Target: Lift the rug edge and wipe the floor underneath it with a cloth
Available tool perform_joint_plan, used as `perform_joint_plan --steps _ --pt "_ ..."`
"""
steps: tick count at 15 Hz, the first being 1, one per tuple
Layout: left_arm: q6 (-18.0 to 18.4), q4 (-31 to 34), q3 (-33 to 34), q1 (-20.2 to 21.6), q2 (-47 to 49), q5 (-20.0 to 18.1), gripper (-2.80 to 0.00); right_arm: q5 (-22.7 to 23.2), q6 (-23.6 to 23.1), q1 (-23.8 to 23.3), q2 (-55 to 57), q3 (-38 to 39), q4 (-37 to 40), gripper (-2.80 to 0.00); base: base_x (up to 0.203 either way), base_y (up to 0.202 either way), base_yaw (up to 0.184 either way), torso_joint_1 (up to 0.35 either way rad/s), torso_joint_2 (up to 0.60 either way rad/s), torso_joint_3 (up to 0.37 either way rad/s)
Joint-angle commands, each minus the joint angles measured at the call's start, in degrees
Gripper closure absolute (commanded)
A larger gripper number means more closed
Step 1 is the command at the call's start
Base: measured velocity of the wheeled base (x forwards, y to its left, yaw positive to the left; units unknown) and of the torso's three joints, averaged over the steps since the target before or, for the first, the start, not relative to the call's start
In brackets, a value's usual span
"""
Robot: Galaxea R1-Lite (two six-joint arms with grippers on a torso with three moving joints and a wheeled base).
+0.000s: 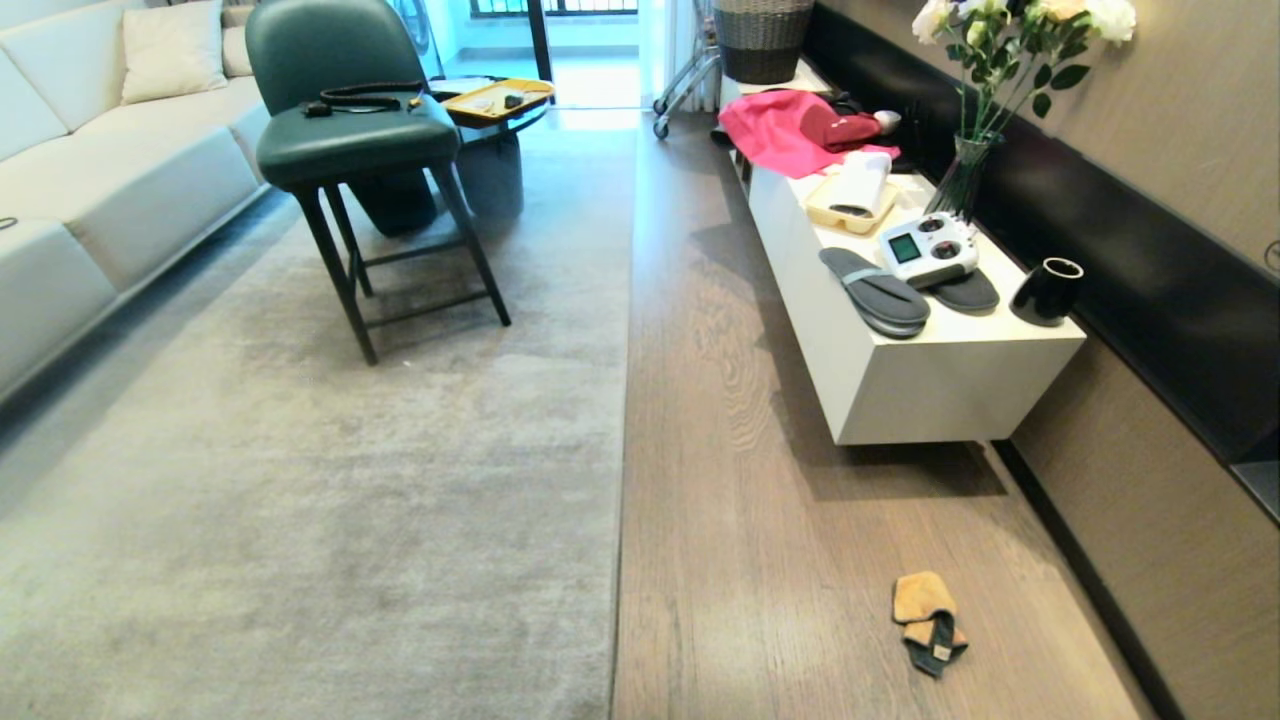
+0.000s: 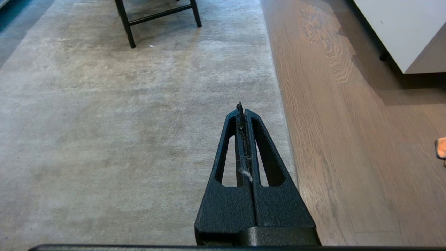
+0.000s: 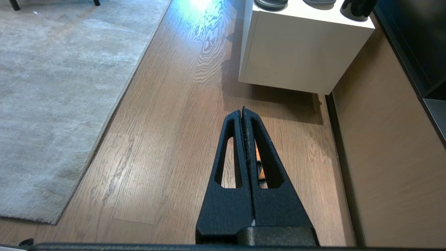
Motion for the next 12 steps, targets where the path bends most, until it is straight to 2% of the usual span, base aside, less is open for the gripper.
perform_joint_plan --steps 1,12 --pt "0.02 0.02 0.00 0.02 0.00 0.02 0.00 0.06 -0.07 0.09 0.07 0.00 0.03 0.00 0.000 0.000 0.000 0.000 0.00 0.000" --pt "0.02 0.02 0.00 0.02 0.00 0.02 0.00 0.06 0.02 0.00 0.07 0.00 0.03 0.00 0.000 0.000 0.000 0.000 0.00 0.000"
